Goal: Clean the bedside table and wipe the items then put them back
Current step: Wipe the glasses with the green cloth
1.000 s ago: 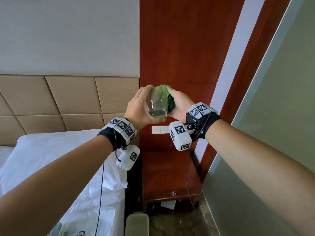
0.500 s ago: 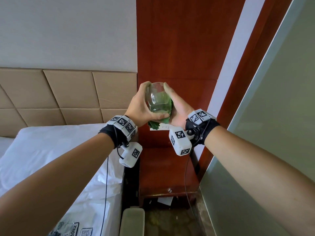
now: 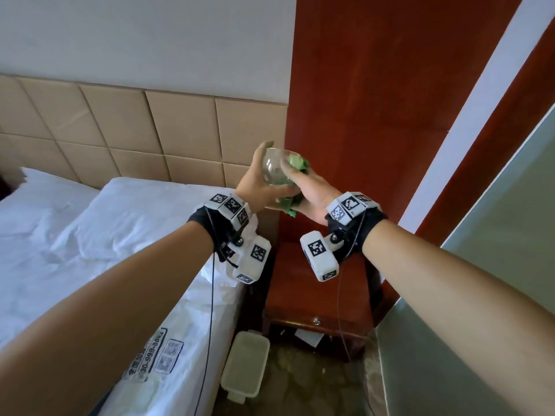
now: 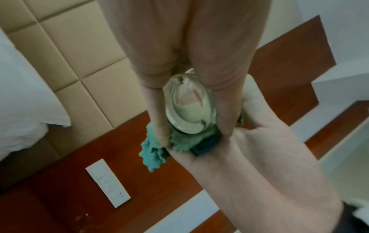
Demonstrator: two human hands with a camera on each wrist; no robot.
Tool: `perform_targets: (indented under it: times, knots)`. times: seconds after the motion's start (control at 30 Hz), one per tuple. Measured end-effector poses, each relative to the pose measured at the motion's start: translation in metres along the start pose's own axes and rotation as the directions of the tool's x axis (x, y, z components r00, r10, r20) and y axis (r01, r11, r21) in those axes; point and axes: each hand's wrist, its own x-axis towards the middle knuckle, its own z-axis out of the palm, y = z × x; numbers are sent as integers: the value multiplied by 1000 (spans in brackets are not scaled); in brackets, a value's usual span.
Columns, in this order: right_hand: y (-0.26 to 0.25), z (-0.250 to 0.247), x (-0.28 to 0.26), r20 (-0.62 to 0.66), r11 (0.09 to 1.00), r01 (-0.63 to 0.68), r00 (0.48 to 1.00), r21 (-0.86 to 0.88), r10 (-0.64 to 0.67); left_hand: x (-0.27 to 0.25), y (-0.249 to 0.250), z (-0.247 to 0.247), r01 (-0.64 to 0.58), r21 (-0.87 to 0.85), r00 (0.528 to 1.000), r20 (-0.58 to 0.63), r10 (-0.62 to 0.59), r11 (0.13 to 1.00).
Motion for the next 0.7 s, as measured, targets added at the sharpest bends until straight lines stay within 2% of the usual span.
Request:
perform_targets:
  times: [0.07,0.13,0.17,0.23,0.3,0.4,0.47,0.57,0.6,0.7]
  knots:
    - [2,8,3,-53,1000,-6,999,-27,4,-7,-6,-10,38,14,996,-84,-37,999]
    - [1,13,9,-192,979,32,979,-201,-72,-15,-9,-21,75,49,984,-165,-66,996]
    - [2,14,16,-243,946,69,958,-316,-151,-20,-10,-26,80,102,978,-199,-58,992]
    - [0,19,21,-236,857,139,928,-496,-288,-27,-13,-38,81,243,971,-240,-21,967]
    - [-3,29,19,-165,788,177,929,-590,-332,-33,-13,-50,93,361,967,-256,3,928]
    - [-5,36,18,-50,756,194,956,-626,-287,-38,-12,-64,92,501,969,-243,38,861]
    - [-5,43,19,68,725,203,975,-659,-211,-42,-9,-71,93,628,978,-204,48,773]
    - [-4,47,30,222,645,249,967,-722,-124,-47,-8,-80,85,730,985,-162,51,678]
    - [-4,47,35,240,659,239,967,-713,-91,-49,-9,-83,79,750,987,-150,52,657]
    - [-9,51,44,236,785,125,971,-606,28,-51,-12,-91,61,795,991,-120,58,604]
